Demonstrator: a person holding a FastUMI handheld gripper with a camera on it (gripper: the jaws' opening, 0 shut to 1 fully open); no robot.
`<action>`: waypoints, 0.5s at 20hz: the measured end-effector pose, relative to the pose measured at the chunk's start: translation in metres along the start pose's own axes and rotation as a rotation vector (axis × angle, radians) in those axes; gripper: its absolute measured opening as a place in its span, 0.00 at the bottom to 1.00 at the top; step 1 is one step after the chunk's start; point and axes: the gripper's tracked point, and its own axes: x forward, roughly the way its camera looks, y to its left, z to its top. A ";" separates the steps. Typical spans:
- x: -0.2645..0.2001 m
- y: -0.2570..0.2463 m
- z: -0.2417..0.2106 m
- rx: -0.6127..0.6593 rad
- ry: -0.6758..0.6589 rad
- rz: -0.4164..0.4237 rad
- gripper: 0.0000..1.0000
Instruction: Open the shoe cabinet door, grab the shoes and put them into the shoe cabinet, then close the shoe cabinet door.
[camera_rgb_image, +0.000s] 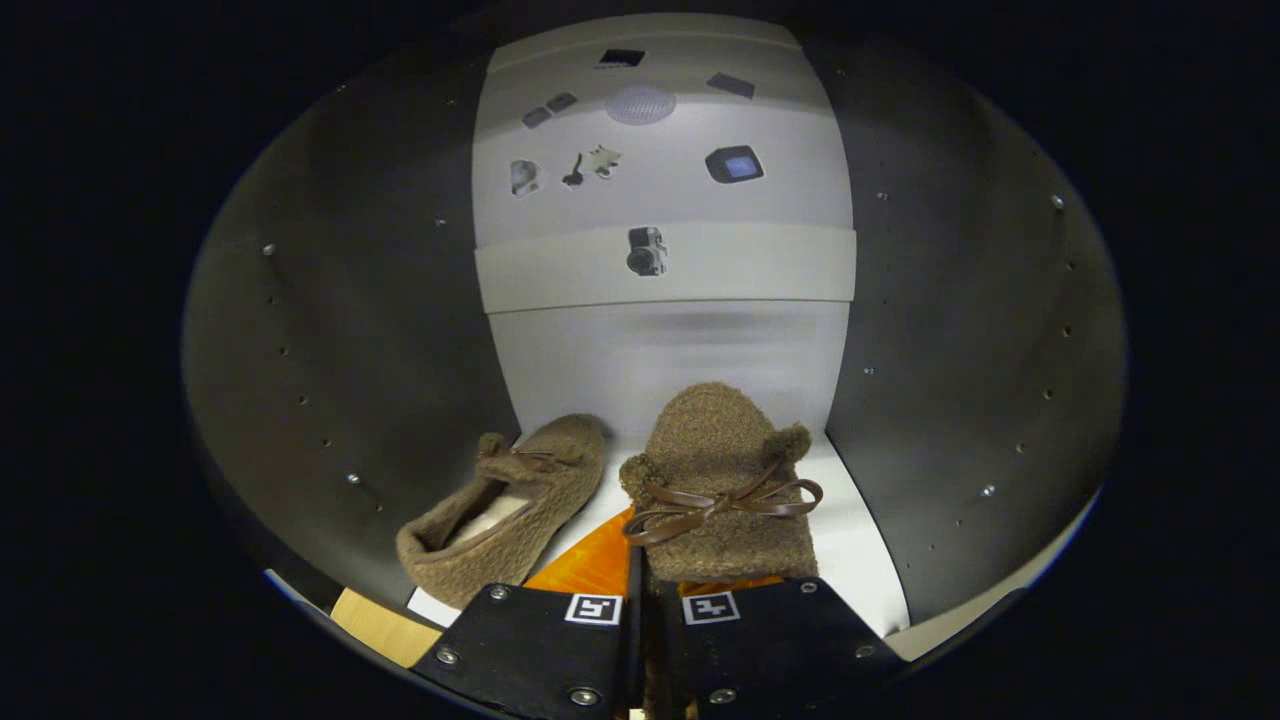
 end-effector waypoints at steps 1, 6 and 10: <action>0.008 -0.002 -0.001 0.005 0.016 -0.008 0.08; 0.038 -0.006 -0.007 0.022 0.076 -0.025 0.08; 0.052 -0.007 -0.017 0.022 0.118 -0.037 0.08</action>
